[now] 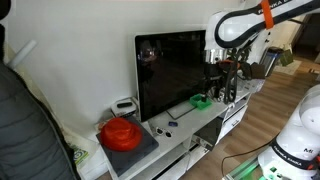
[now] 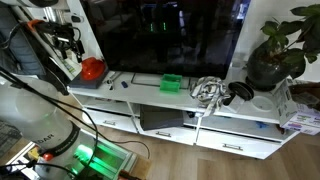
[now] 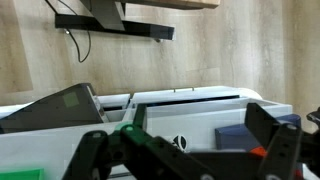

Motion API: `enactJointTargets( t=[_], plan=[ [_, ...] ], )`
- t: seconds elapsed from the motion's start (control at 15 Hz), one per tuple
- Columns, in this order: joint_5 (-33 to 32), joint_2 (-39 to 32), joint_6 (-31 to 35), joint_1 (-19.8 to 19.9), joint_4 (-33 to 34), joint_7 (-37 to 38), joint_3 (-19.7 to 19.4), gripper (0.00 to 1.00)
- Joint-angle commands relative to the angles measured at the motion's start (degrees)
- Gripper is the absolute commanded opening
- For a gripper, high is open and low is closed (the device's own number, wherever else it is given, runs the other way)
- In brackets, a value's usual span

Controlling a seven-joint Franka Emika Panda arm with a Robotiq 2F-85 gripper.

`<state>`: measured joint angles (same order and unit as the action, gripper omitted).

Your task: Pick up the blue toy from the tv stand and put it in the green lunch box

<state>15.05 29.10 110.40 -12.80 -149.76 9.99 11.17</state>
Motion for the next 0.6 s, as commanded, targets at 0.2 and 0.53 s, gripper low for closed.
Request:
enactJointTargets(
  t=[0.2,0.53],
  plan=[
    [-16.28,-7.63,13.28,0.89,0.65,-0.47,5.72,1.00],
    [-22.76,-17.34,36.14,1.71,-1.67,-2.40,4.42,1.00]
  ],
)
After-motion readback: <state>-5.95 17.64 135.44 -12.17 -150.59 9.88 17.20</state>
